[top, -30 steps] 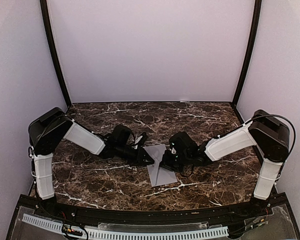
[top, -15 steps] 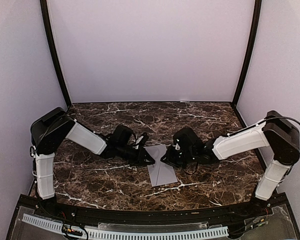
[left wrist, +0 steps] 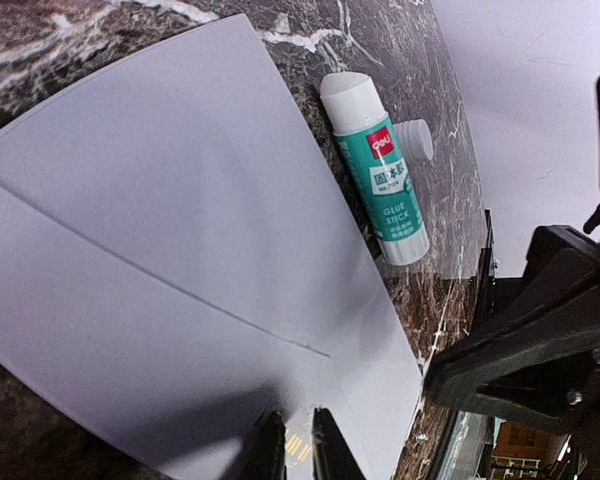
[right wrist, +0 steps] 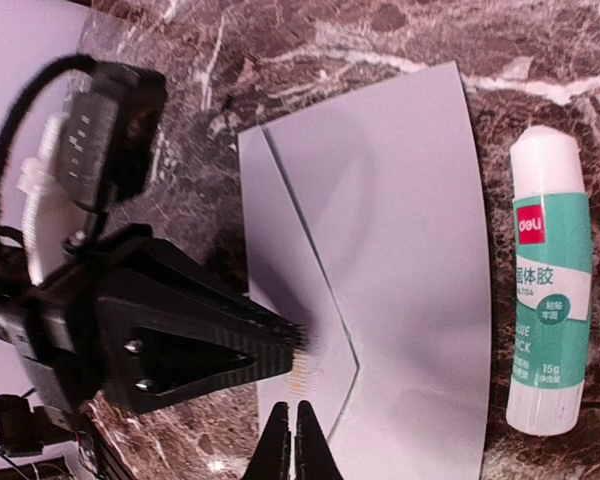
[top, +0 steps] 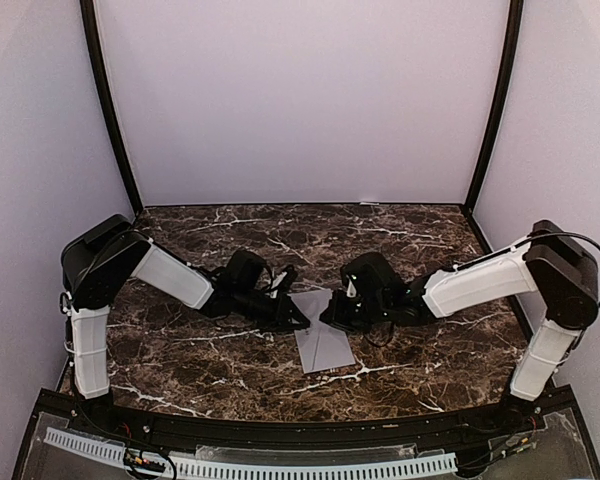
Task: Place the letter into the envelope and seal it
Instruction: Seal the envelope flap on the envelope.
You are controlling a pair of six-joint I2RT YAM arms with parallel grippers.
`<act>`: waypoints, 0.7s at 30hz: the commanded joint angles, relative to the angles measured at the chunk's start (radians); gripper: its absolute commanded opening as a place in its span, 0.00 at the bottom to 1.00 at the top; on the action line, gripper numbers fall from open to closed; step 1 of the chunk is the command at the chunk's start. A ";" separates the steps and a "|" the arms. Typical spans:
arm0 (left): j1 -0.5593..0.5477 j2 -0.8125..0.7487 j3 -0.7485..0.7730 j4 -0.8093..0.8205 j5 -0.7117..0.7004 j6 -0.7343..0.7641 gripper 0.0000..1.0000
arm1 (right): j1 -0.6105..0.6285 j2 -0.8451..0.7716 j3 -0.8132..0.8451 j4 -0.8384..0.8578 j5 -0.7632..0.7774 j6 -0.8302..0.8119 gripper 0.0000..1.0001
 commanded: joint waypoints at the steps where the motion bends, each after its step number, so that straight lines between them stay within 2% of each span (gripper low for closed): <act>1: -0.005 0.007 -0.019 -0.102 -0.070 0.007 0.11 | -0.002 0.062 0.035 0.059 -0.057 -0.012 0.00; 9: -0.006 0.003 -0.019 -0.099 -0.070 0.007 0.10 | -0.009 0.136 0.066 0.092 -0.091 -0.035 0.00; 21: -0.006 -0.001 -0.014 -0.079 -0.087 -0.004 0.09 | -0.020 0.219 0.078 0.048 -0.119 -0.009 0.00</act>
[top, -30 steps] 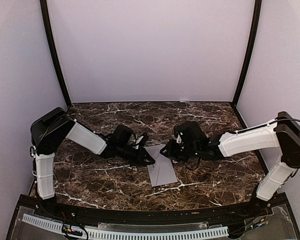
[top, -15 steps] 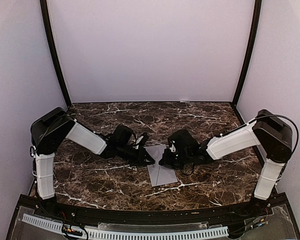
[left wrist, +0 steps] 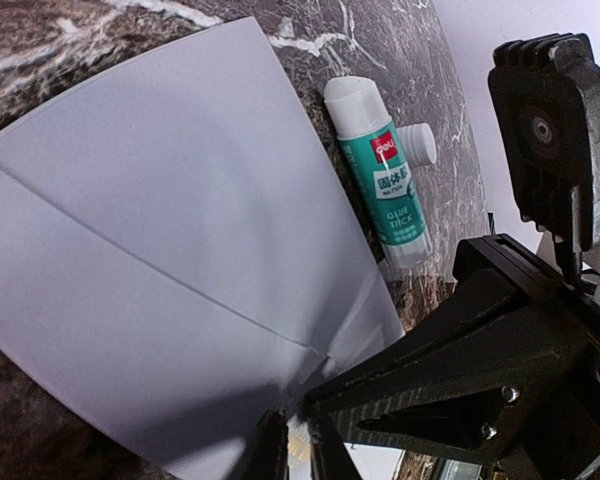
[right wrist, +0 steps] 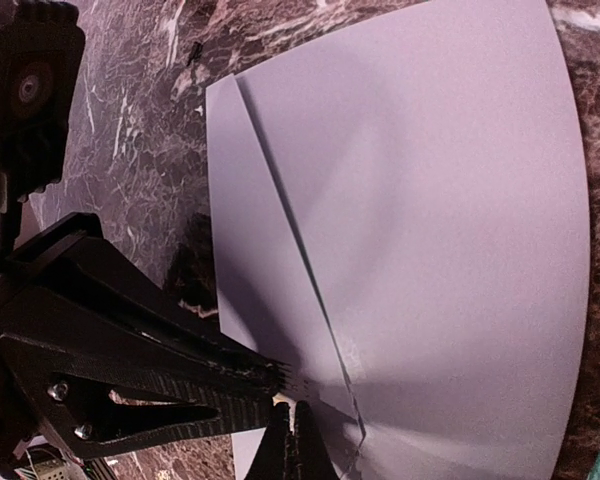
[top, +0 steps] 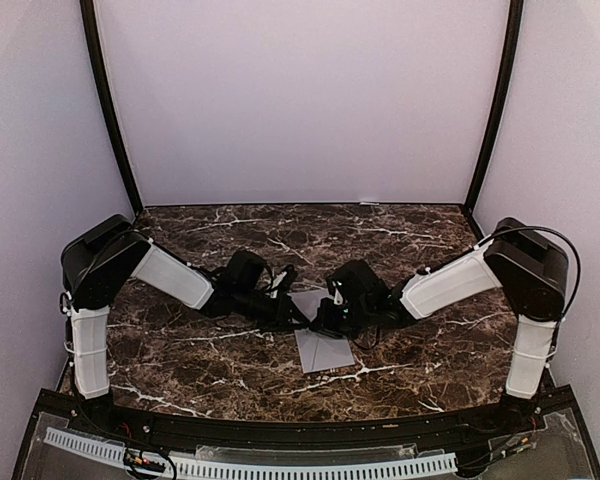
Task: Place the letter into the envelope and seal it
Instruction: Seal the envelope flap on the envelope.
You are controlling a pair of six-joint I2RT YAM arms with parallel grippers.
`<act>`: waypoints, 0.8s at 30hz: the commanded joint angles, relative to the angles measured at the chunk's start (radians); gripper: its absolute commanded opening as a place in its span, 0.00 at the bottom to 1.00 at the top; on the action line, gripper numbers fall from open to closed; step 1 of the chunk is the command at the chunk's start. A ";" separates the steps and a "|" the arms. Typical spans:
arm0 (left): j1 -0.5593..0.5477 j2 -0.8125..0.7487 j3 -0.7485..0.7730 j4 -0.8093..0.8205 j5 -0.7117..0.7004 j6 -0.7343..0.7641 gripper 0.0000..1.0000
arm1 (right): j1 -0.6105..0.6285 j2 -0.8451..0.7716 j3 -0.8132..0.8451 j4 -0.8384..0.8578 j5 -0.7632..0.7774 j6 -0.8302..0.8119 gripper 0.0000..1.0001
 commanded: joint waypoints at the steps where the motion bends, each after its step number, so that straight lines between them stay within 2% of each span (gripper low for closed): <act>1: -0.006 0.000 -0.010 -0.074 -0.076 -0.007 0.09 | -0.010 0.037 0.008 -0.017 -0.028 0.013 0.00; 18: 0.042 0.050 0.040 0.073 -0.172 -0.094 0.09 | -0.010 0.004 -0.048 -0.057 -0.050 0.020 0.00; 24: 0.044 0.081 0.047 0.075 -0.176 -0.094 0.10 | -0.007 -0.010 -0.056 -0.072 -0.063 0.014 0.00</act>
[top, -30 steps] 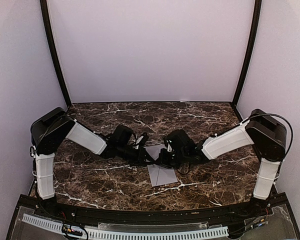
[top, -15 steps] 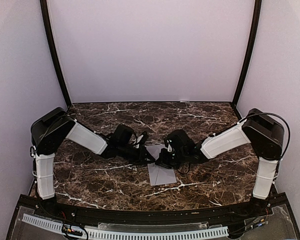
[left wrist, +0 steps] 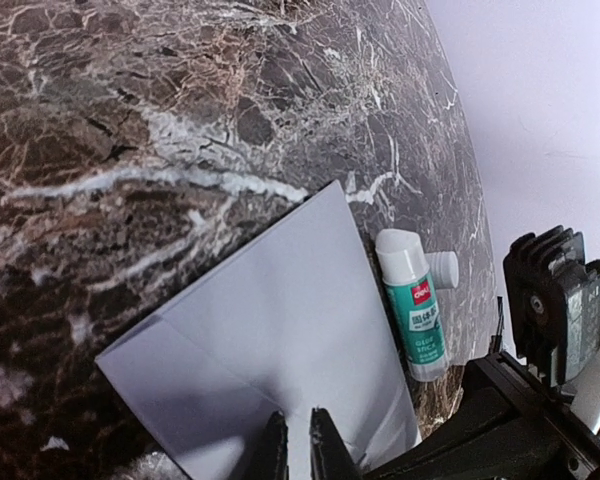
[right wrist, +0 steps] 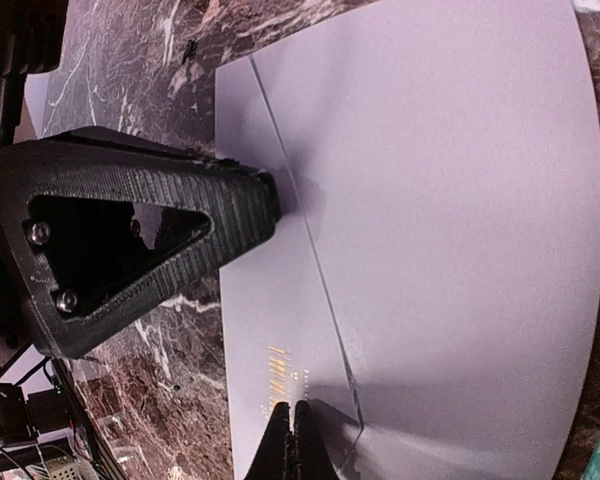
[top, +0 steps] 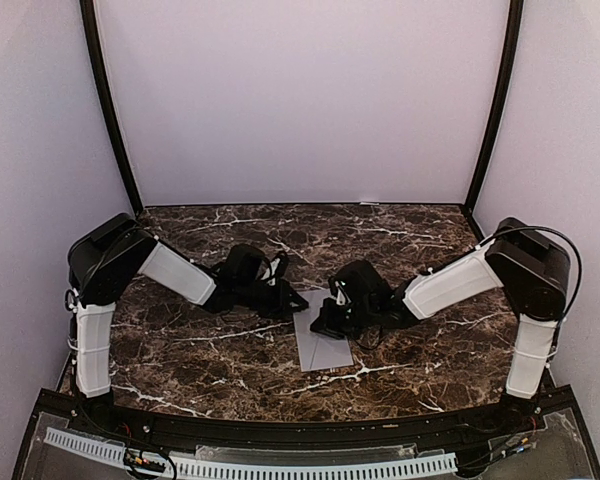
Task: Place the letter into the envelope and seal it
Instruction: Seal the envelope flap on the envelope.
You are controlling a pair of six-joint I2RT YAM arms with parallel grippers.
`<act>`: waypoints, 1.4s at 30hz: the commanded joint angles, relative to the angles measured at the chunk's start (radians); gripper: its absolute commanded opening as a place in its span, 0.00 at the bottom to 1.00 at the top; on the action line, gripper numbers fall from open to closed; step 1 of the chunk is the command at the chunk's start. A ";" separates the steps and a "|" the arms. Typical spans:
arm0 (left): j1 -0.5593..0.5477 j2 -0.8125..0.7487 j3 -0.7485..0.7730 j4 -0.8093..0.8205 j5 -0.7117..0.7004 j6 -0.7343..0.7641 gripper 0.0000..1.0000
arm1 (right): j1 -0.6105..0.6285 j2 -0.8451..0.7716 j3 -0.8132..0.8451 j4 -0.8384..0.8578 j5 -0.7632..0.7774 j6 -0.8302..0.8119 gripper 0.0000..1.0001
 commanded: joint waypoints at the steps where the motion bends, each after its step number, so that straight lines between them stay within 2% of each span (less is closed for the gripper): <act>1: 0.008 0.037 0.001 -0.025 -0.041 -0.004 0.09 | 0.002 -0.014 -0.042 -0.097 -0.031 -0.003 0.00; 15: 0.008 0.041 -0.033 -0.023 -0.029 0.000 0.08 | 0.032 -0.030 -0.013 -0.114 -0.092 -0.067 0.00; 35: 0.008 0.041 -0.033 -0.028 -0.018 0.004 0.08 | 0.058 -0.082 -0.035 -0.184 -0.061 -0.054 0.00; 42: 0.008 0.041 -0.032 -0.028 -0.010 0.012 0.08 | 0.054 -0.041 -0.006 -0.183 -0.040 -0.060 0.00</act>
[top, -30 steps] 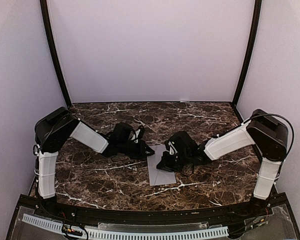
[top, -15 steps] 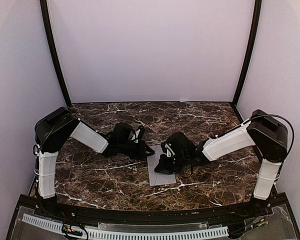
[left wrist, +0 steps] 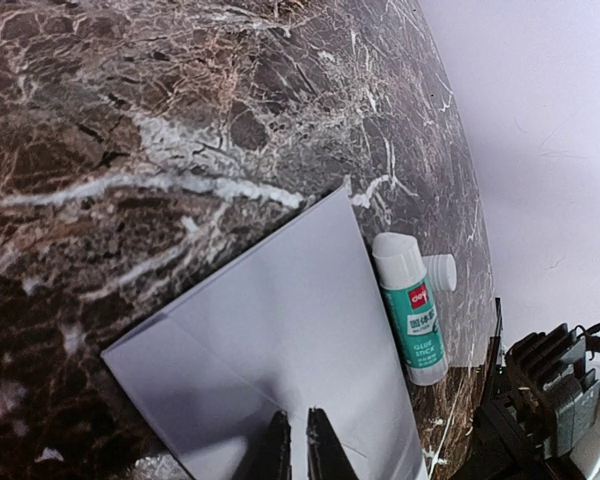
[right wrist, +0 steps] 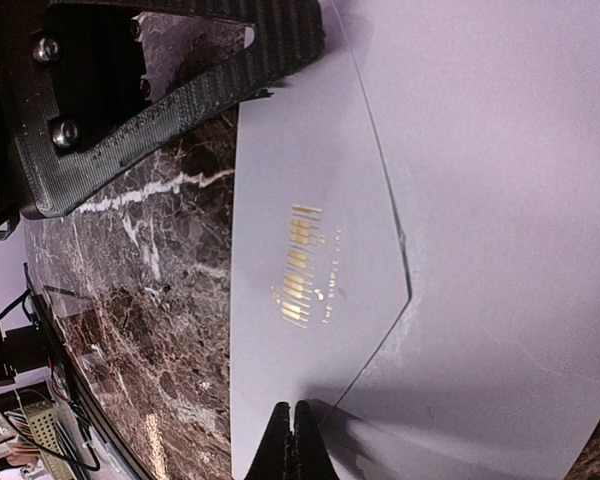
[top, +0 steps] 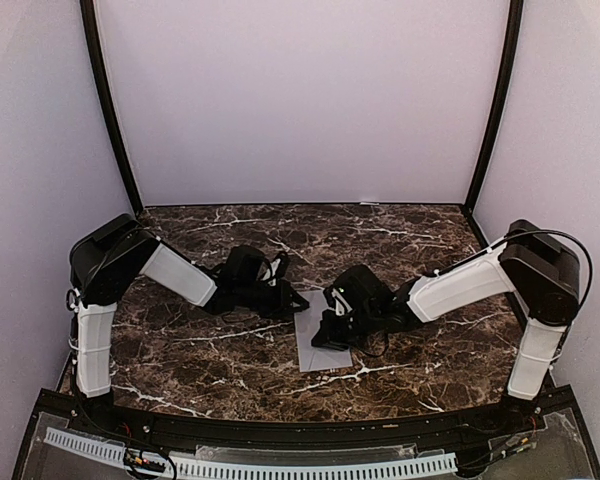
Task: Place the letter into the envelope and seal it
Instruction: Seal the envelope flap on the envelope.
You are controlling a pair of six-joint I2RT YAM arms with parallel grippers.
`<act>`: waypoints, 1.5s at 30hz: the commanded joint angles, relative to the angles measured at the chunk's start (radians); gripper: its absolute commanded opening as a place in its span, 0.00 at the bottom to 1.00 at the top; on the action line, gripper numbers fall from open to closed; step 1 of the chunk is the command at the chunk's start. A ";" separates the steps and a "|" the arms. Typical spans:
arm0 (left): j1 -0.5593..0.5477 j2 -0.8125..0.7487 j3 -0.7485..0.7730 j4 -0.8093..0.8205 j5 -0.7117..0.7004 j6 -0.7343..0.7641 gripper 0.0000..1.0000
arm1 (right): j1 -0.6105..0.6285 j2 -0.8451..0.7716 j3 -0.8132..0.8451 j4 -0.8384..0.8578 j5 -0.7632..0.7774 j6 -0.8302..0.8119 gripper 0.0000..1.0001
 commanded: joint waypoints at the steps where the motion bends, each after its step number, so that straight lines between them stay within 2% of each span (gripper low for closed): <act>1: 0.008 0.028 -0.029 -0.066 -0.009 0.022 0.08 | 0.004 0.030 0.017 -0.047 0.033 -0.006 0.00; 17: 0.008 0.028 -0.034 -0.058 0.017 0.034 0.07 | -0.102 0.117 0.084 0.035 0.040 -0.028 0.00; 27: 0.008 0.028 -0.035 -0.056 0.019 0.033 0.07 | -0.148 0.165 0.143 0.014 0.031 -0.079 0.00; 34: 0.008 0.027 -0.033 -0.058 0.020 0.029 0.07 | -0.139 0.130 0.048 0.051 -0.009 -0.049 0.00; 45: 0.008 0.027 -0.037 -0.058 0.017 0.028 0.07 | -0.057 0.063 -0.044 0.024 -0.032 -0.013 0.00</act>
